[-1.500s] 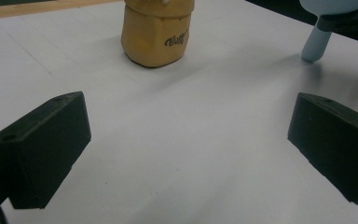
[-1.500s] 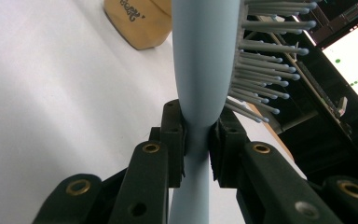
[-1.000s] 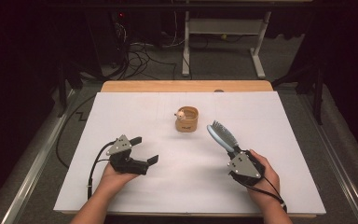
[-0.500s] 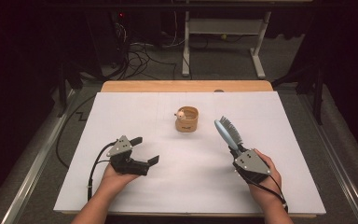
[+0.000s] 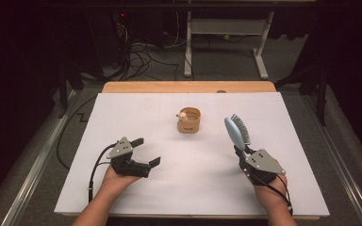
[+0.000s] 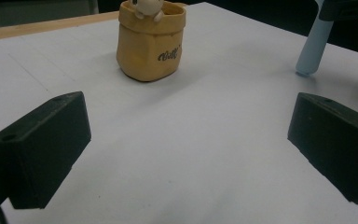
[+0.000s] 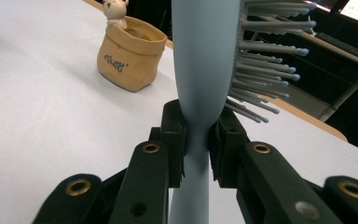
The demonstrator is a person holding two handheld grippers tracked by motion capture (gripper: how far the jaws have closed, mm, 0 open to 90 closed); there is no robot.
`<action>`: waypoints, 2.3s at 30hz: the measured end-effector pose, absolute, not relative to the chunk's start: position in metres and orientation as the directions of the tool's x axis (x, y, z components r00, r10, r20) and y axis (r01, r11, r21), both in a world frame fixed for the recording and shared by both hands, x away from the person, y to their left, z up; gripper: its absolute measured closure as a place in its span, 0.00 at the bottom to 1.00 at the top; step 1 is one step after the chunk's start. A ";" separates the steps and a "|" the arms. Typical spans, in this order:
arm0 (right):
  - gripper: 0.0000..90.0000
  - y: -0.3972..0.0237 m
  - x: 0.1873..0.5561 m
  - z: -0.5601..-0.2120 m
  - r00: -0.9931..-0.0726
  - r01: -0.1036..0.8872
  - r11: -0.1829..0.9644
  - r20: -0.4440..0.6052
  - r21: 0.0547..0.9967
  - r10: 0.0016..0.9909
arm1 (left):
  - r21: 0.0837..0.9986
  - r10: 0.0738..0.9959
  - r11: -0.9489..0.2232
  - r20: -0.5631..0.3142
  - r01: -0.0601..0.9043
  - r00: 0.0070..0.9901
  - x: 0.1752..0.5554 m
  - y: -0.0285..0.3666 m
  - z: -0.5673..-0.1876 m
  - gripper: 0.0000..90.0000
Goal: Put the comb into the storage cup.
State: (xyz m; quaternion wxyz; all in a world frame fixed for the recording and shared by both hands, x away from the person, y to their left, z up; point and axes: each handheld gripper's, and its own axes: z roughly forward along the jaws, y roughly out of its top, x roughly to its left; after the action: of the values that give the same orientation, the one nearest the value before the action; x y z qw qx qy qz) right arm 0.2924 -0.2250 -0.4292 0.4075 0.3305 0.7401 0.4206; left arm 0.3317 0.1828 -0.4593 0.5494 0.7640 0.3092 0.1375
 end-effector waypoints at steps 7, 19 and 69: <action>0.87 -0.229 0.294 -0.428 -0.459 0.159 0.367 -0.260 0.917 0.850 | 0.927 0.622 -0.204 -0.125 0.314 0.773 0.331 0.183 -0.459 0.00; 0.87 -0.232 0.297 -0.429 -0.482 0.185 0.278 -0.160 0.942 0.862 | 0.930 0.628 -0.187 -0.135 0.317 0.767 0.330 0.184 -0.460 0.00; 0.87 -0.180 0.309 -0.424 -0.544 0.147 0.248 -0.131 0.958 0.828 | 0.936 0.599 -0.170 -0.151 0.309 0.786 0.327 0.180 -0.460 0.00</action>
State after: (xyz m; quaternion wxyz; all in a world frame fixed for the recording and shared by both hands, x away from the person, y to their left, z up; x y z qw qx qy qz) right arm 0.3086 -0.1804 -0.4244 0.3343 0.3406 0.7157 0.5099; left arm 0.3270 0.1802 -0.4595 0.5693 0.7543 0.3012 0.1274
